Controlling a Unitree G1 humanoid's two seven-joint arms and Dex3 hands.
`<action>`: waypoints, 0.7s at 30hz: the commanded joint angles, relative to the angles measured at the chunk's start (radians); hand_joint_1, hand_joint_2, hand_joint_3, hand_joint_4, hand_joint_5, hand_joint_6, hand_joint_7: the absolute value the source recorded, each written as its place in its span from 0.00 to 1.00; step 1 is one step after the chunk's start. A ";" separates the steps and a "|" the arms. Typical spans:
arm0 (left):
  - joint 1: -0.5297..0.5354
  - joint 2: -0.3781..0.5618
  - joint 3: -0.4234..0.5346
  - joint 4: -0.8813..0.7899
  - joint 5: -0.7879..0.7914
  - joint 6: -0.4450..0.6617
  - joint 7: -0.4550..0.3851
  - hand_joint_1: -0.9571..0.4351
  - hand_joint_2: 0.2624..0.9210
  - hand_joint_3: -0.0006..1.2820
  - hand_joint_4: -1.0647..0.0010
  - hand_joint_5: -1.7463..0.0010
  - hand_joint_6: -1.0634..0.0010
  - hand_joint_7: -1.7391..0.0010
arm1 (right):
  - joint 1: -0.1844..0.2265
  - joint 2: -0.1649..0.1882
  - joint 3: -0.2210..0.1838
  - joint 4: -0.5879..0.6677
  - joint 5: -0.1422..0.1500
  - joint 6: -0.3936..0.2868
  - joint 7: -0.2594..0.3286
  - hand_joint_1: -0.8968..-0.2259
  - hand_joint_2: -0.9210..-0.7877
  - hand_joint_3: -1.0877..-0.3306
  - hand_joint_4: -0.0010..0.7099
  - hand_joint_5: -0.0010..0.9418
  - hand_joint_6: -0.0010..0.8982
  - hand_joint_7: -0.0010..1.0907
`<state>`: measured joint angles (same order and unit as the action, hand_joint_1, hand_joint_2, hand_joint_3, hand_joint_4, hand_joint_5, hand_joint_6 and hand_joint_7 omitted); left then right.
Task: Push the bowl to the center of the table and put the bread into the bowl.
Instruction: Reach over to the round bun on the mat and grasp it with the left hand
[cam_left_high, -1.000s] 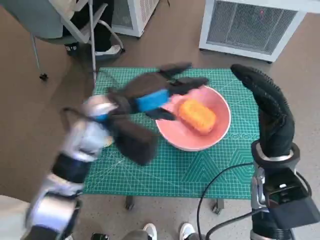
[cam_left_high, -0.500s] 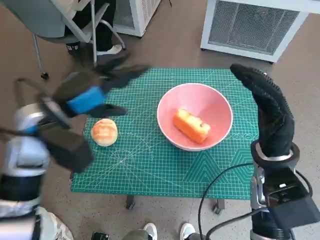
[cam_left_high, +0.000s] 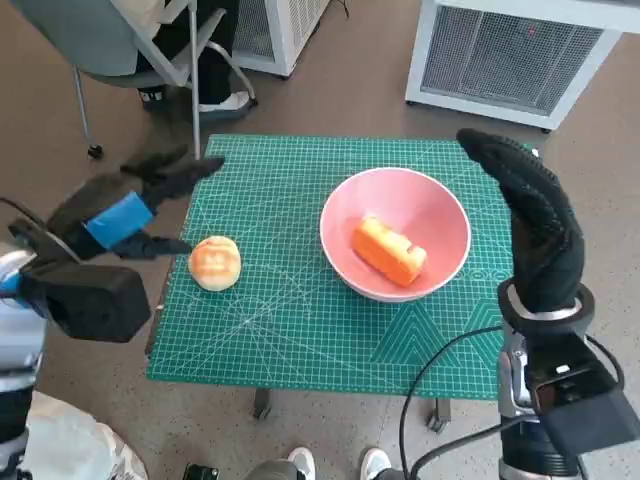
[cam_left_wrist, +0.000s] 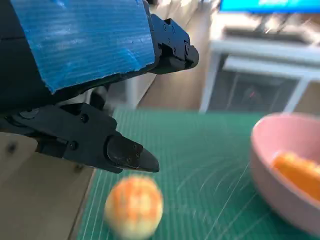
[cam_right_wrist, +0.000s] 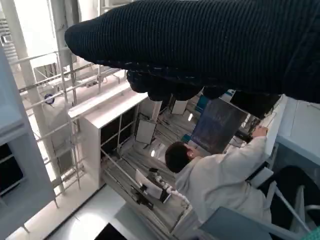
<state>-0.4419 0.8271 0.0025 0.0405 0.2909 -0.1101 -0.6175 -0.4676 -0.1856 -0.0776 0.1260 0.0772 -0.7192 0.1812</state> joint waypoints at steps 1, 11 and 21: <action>0.011 -0.005 -0.023 -0.004 0.012 0.035 -0.009 0.56 0.94 0.01 0.83 1.00 0.71 0.99 | 0.001 -0.007 0.004 0.015 0.014 0.001 0.019 0.57 0.00 0.46 0.52 0.01 0.00 0.67; -0.020 -0.047 -0.116 0.108 0.064 0.034 0.006 0.59 0.95 0.00 0.82 1.00 0.71 1.00 | -0.005 -0.019 0.004 0.013 0.021 0.009 0.038 0.54 0.00 0.46 0.51 0.01 0.00 0.67; -0.086 -0.087 -0.196 0.301 0.109 -0.024 0.021 0.58 0.96 0.00 0.81 1.00 0.71 1.00 | 0.000 -0.029 0.002 0.004 0.030 0.017 0.054 0.53 0.00 0.47 0.51 0.01 0.00 0.68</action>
<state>-0.4947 0.7542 -0.1722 0.2908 0.3878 -0.1144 -0.6065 -0.4797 -0.2028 -0.0767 0.1269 0.1013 -0.7183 0.2207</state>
